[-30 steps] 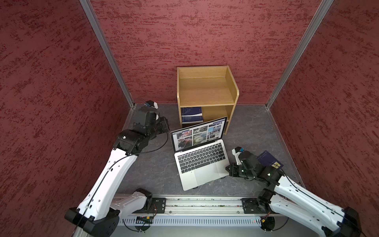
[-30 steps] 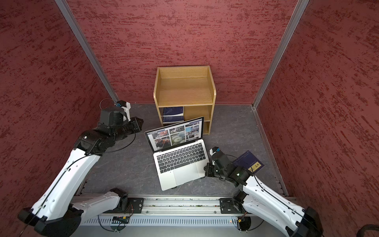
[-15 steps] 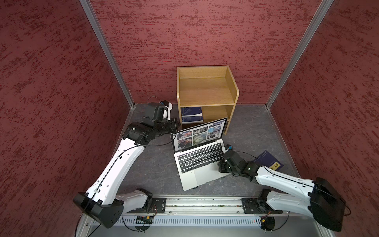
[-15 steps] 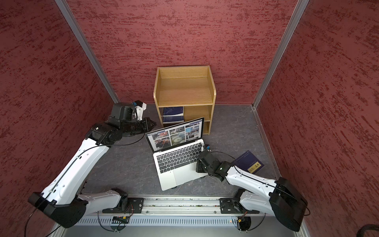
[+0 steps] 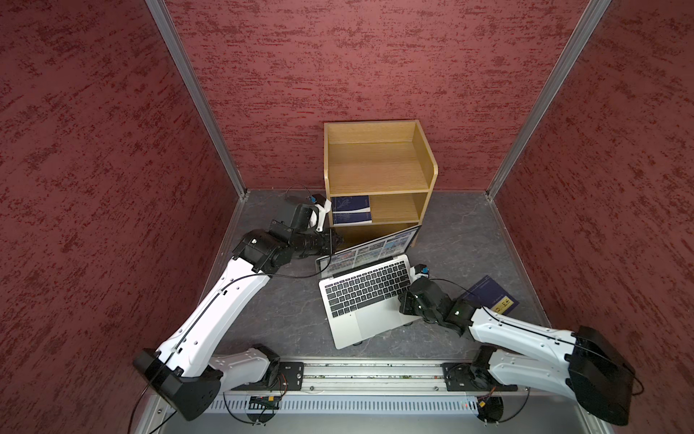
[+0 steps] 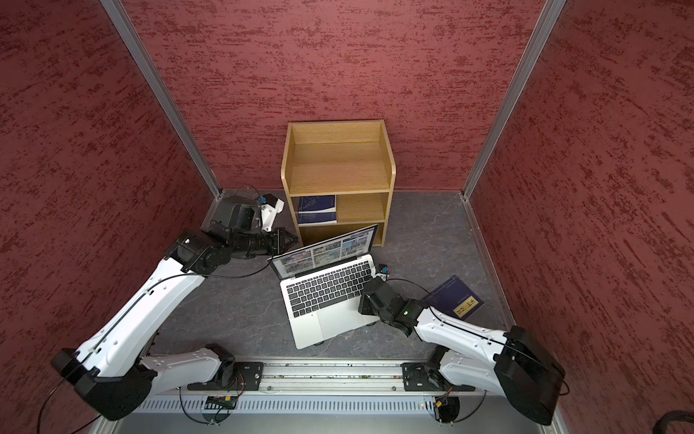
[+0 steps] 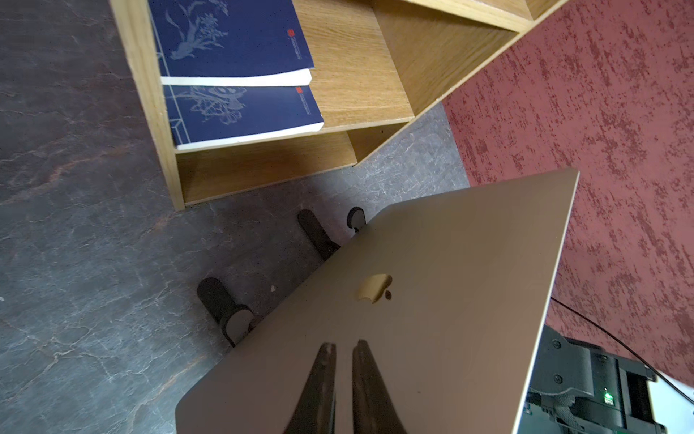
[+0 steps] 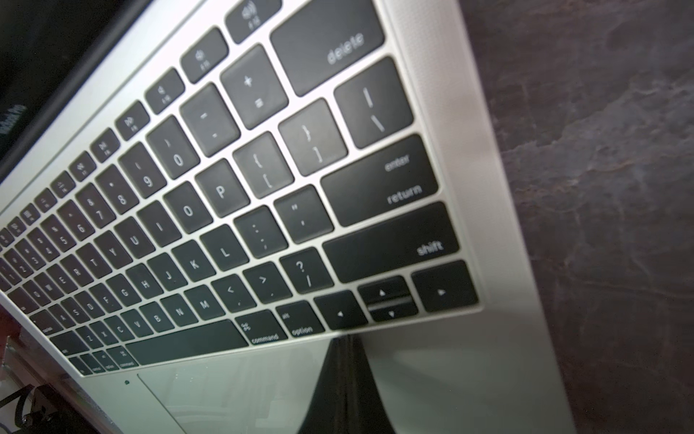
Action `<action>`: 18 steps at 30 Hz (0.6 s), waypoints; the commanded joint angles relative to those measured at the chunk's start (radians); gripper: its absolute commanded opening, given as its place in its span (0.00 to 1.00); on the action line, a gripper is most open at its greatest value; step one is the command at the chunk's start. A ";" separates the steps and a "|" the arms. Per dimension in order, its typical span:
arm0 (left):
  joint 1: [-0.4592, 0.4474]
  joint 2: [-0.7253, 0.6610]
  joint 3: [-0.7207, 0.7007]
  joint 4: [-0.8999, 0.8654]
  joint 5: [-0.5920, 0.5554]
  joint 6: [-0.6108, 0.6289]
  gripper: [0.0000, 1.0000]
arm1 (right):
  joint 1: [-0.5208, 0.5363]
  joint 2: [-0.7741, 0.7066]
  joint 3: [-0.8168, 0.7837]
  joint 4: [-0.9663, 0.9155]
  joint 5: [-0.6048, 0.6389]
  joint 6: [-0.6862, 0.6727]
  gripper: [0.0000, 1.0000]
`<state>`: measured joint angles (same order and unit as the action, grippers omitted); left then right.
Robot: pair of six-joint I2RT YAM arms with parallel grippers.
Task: Close the laptop lid and set it aside
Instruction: Close the lid of the laptop.
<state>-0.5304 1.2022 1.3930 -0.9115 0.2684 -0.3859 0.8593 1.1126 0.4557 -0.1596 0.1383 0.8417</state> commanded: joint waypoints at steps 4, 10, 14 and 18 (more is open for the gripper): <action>-0.104 -0.032 -0.036 -0.069 0.031 0.047 0.14 | -0.008 0.029 -0.070 -0.025 0.115 0.054 0.00; -0.203 -0.056 -0.107 -0.086 -0.076 0.023 0.15 | -0.006 0.033 -0.074 -0.028 0.119 0.057 0.00; -0.266 -0.045 -0.164 -0.086 -0.151 -0.003 0.14 | -0.006 0.031 -0.078 -0.030 0.126 0.067 0.00; -0.309 -0.037 -0.218 -0.070 -0.201 -0.036 0.14 | -0.006 0.017 -0.092 -0.021 0.126 0.073 0.00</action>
<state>-0.8150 1.1595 1.2064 -0.9424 0.1192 -0.3965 0.8635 1.0992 0.4175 -0.1059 0.1505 0.9058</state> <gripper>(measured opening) 0.144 0.073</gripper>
